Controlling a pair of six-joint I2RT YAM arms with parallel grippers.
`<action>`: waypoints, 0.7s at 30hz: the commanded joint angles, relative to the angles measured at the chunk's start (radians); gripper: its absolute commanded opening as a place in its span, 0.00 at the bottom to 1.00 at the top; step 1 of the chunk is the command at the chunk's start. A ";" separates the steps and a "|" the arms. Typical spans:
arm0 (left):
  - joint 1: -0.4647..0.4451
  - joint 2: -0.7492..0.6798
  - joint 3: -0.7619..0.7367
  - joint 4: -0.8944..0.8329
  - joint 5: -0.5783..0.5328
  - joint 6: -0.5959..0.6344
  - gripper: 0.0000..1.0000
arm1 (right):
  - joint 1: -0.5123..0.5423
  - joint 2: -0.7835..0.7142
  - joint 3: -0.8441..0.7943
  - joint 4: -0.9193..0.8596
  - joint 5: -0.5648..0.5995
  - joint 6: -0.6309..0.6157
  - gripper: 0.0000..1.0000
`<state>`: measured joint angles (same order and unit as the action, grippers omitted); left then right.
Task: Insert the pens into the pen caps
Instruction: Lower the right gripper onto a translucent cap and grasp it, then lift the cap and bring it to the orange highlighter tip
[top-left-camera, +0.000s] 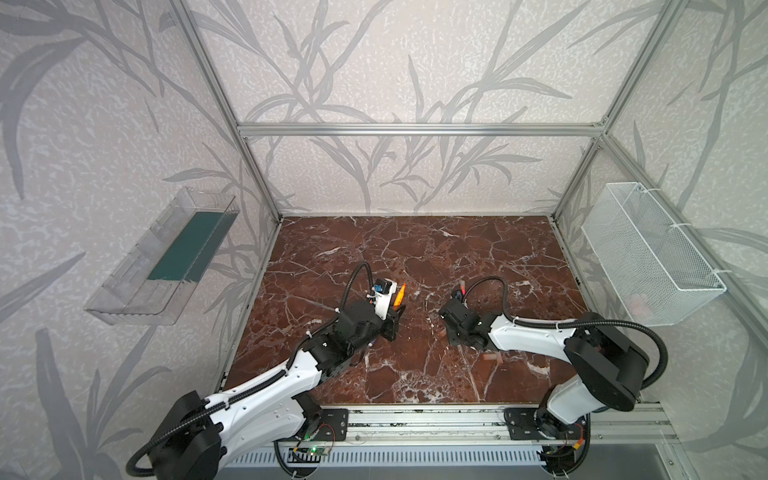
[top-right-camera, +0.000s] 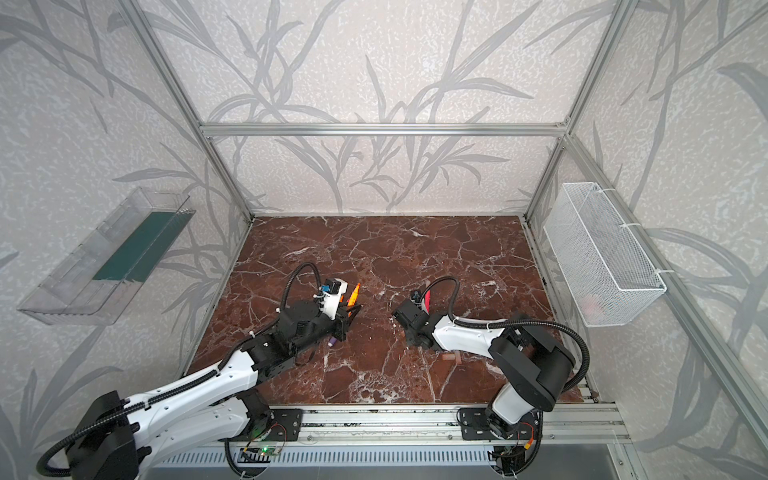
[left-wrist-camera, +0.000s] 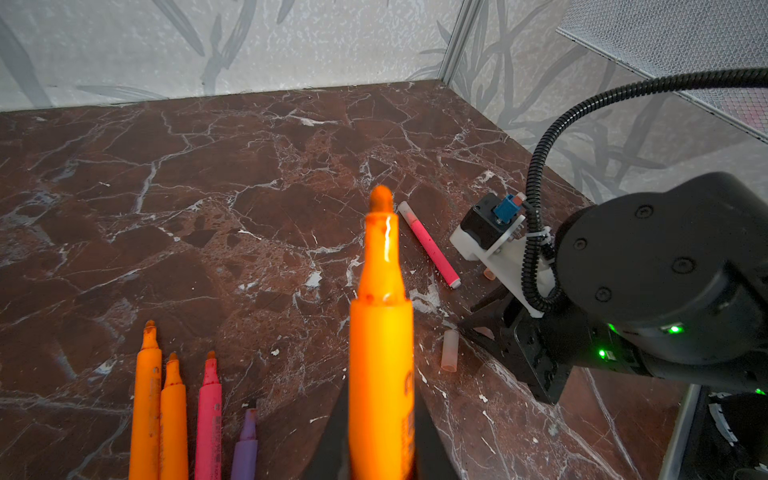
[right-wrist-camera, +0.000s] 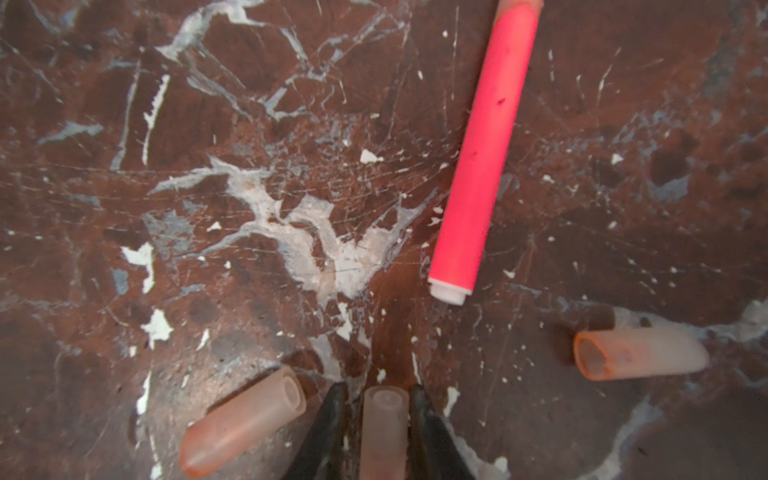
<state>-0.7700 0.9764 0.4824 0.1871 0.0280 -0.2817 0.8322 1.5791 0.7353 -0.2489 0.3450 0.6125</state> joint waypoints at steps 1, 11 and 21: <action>0.003 -0.015 0.002 -0.003 0.001 0.008 0.00 | -0.004 0.011 -0.011 -0.037 -0.014 0.013 0.25; 0.002 -0.013 0.002 -0.003 0.006 0.008 0.00 | -0.004 0.007 -0.047 -0.003 -0.023 0.049 0.15; 0.000 -0.008 0.003 0.009 0.129 -0.020 0.00 | -0.005 -0.212 -0.090 -0.025 -0.002 0.061 0.13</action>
<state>-0.7700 0.9764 0.4824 0.1871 0.0933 -0.2863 0.8318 1.4490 0.6495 -0.2401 0.3305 0.6594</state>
